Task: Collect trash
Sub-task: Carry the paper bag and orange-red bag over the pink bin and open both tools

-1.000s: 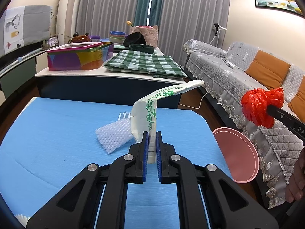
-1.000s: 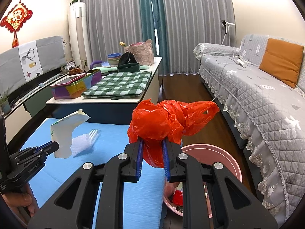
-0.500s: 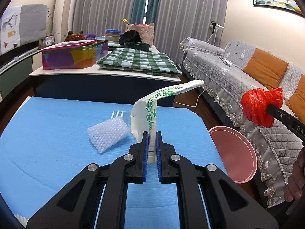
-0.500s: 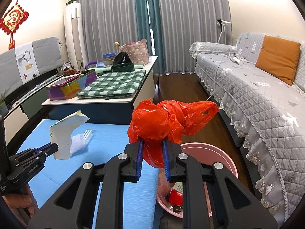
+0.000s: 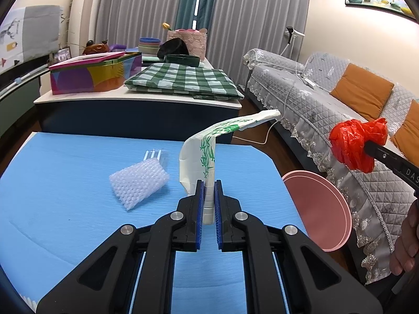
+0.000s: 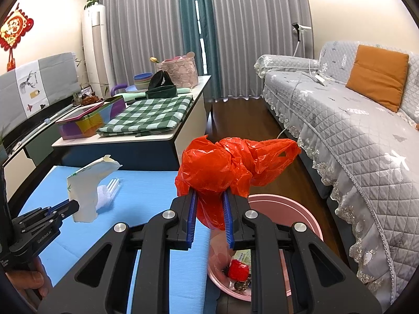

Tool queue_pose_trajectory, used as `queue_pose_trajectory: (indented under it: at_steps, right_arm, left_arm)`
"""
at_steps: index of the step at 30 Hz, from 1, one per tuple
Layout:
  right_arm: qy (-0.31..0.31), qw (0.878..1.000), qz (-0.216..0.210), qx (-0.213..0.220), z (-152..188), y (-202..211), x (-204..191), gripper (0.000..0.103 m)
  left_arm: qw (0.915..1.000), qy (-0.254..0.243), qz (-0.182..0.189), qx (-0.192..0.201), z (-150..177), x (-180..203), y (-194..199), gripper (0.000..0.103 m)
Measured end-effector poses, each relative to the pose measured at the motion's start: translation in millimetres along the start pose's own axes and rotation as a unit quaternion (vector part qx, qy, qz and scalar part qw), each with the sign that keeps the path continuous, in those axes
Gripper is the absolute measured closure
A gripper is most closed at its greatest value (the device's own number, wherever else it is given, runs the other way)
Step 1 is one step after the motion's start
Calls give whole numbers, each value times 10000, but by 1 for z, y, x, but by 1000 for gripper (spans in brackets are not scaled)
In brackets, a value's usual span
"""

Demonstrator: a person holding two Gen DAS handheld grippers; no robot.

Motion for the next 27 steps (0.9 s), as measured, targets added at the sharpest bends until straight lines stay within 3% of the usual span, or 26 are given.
queue_pose_trajectory:
  at_steps: [17,27]
  right_arm:
    - [-598,9977,229,-238,7,-19,49,84]
    - [-812,9942,430,-557,20,-37,80,84]
  left_arm:
    - [9992,-161,352,-90,-8,45,-19,95]
    - [9934,-251,1092,-262,-17,104,-48,95]
Point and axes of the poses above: each gripper's, at about its wrist camera, not at the fingertips, and y roughly against the way its jaws point, x to its right, z to its underside, the point moved 2 cm from there along -y, roughly the way its jaws point, and after that the axes turned 9 degrees about z, right-handed, at the moved point
